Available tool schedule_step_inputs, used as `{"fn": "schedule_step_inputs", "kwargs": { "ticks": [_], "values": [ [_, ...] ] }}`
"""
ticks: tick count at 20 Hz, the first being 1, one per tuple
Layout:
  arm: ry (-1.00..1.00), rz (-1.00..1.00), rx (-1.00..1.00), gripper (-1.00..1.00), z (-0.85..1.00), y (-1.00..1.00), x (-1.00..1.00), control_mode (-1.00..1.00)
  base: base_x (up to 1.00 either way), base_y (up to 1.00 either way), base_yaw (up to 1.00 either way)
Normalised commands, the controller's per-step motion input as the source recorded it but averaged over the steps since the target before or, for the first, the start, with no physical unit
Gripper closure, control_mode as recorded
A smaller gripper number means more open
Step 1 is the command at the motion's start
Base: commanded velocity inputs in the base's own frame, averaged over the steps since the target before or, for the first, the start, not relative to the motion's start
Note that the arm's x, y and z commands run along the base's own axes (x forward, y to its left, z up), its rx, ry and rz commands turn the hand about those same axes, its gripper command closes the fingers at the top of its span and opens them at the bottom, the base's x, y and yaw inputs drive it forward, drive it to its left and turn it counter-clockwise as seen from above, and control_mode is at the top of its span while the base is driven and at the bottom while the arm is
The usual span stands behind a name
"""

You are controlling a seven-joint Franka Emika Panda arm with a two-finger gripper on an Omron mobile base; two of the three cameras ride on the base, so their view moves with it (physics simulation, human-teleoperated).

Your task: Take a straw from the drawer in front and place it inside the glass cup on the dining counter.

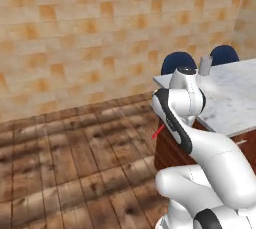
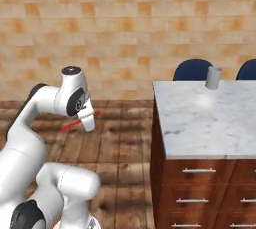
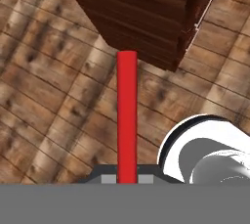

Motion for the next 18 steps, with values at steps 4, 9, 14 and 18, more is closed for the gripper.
{"fn": "schedule_step_inputs", "kwargs": {
  "ticks": [4,9,14,18],
  "values": [
    [0.00,0.00,0.00,1.00,0.00,0.00,0.00,1.00,0.99,0.92,-0.40],
    [0.00,0.00,0.00,1.00,0.00,0.00,0.00,1.00,1.00,0.82,-0.41],
    [0.00,0.00,0.00,1.00,0.00,0.00,0.00,1.00,1.00,0.80,-0.43],
    [0.00,0.00,0.00,1.00,0.00,0.00,0.00,1.00,0.95,0.77,-0.47]
  ]
}}
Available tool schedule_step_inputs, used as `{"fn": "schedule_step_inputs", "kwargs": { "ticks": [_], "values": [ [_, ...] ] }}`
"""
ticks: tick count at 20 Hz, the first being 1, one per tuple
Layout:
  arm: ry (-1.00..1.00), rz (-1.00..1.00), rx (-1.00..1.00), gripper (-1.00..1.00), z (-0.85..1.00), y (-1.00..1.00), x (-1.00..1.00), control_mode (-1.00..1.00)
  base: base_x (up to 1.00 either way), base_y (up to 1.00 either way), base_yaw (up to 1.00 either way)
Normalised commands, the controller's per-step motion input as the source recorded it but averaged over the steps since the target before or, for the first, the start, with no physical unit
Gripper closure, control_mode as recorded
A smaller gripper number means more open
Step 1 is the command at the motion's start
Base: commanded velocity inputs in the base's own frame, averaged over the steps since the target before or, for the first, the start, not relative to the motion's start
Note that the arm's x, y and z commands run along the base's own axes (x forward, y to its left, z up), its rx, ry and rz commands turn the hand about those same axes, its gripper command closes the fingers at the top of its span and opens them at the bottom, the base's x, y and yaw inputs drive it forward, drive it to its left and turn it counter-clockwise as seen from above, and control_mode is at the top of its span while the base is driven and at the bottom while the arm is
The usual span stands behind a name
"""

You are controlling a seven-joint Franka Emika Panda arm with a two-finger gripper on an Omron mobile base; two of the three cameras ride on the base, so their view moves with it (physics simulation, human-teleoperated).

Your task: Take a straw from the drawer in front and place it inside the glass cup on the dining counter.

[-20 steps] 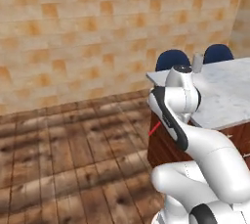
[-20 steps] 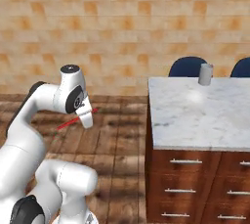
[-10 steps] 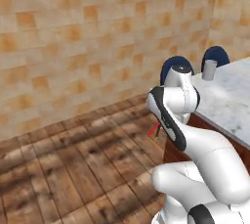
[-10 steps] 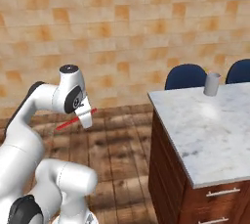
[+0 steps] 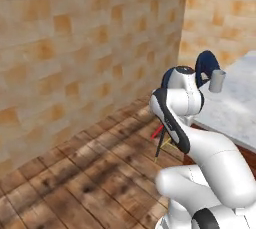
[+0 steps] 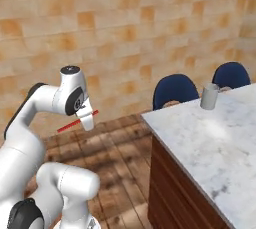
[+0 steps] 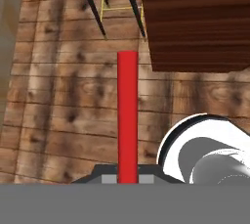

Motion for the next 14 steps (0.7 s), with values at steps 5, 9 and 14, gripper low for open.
{"fn": "schedule_step_inputs", "kwargs": {
  "ticks": [5,9,14],
  "values": [
    [0.00,0.00,0.00,1.00,0.00,0.00,0.00,1.00,0.84,0.90,-0.55],
    [0.00,0.00,0.00,1.00,0.00,0.00,0.00,1.00,0.60,0.92,-0.61],
    [0.00,0.00,0.00,1.00,0.00,0.00,0.00,1.00,0.39,0.78,-0.65]
  ]
}}
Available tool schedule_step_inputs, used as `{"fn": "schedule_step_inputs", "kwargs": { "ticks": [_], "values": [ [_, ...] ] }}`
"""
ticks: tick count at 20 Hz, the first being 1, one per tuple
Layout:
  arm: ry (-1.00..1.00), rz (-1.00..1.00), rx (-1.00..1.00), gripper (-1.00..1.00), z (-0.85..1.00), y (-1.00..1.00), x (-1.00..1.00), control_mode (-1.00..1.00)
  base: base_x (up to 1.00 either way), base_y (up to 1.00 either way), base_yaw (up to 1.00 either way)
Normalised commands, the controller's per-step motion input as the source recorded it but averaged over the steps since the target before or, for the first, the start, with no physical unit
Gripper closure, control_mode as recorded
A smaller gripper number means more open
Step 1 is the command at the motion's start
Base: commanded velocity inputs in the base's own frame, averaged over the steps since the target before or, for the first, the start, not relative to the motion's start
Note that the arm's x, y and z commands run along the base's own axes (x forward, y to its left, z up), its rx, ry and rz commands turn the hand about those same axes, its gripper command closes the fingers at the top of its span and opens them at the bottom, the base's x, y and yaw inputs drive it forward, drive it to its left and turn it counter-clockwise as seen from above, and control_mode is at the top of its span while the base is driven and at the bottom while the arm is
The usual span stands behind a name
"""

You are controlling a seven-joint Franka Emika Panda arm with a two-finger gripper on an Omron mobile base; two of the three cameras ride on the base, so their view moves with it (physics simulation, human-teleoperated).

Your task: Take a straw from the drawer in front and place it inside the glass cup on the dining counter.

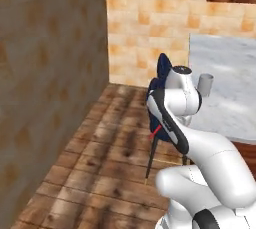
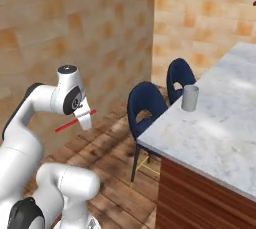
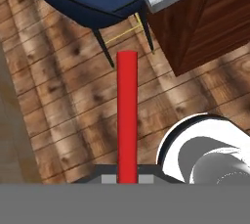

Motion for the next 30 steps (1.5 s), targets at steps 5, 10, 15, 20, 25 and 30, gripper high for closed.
{"fn": "schedule_step_inputs", "kwargs": {
  "ticks": [5,10,15,20,25,30],
  "values": [
    [0.00,0.00,0.00,1.00,0.00,0.00,0.00,1.00,0.38,0.82,-0.69],
    [0.00,0.00,0.00,1.00,0.00,0.00,0.00,1.00,0.33,0.80,-0.70],
    [0.00,0.00,0.00,1.00,0.00,0.00,0.00,1.00,0.29,0.75,-0.69],
    [0.00,0.00,0.00,1.00,0.00,0.00,0.00,1.00,0.39,0.68,-0.68],
    [0.00,0.00,0.00,1.00,0.00,0.00,0.00,1.00,0.46,0.75,-0.63],
    [0.00,0.00,0.00,1.00,0.00,0.00,0.00,1.00,0.21,0.79,-0.60]
  ]
}}
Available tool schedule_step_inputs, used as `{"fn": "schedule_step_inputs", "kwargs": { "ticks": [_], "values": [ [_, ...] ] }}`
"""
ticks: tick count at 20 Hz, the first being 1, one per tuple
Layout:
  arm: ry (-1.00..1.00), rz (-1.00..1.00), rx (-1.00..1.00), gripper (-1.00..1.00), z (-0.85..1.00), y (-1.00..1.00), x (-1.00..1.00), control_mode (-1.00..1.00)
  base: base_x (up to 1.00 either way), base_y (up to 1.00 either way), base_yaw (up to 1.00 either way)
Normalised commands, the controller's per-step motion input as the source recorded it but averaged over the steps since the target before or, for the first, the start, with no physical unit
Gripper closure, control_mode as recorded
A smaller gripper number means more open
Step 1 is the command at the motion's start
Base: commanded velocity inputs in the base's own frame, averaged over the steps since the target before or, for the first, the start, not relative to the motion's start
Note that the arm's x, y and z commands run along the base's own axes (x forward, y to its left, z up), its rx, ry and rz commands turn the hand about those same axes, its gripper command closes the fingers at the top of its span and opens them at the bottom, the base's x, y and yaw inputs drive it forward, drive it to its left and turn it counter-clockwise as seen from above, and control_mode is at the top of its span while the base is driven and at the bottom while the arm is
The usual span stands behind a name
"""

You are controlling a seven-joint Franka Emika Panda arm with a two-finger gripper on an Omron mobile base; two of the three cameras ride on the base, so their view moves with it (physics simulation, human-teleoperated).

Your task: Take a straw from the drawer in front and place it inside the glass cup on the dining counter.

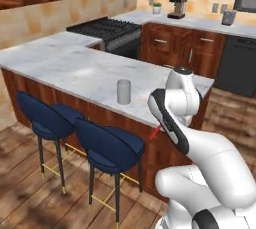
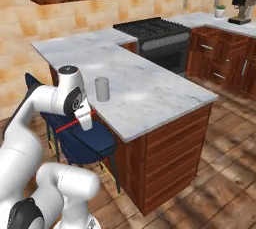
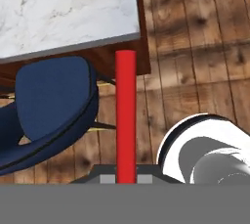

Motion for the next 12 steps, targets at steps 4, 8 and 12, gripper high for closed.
{"fn": "schedule_step_inputs", "kwargs": {
  "ticks": [4,8,12],
  "values": [
    [0.00,0.00,0.00,1.00,0.00,0.00,0.00,1.00,0.00,0.87,-0.60],
    [0.00,0.00,0.00,1.00,0.00,0.00,0.00,1.00,0.03,0.85,-0.60],
    [0.00,0.00,0.00,1.00,0.00,0.00,0.00,1.00,0.44,0.76,-0.55]
  ]
}}
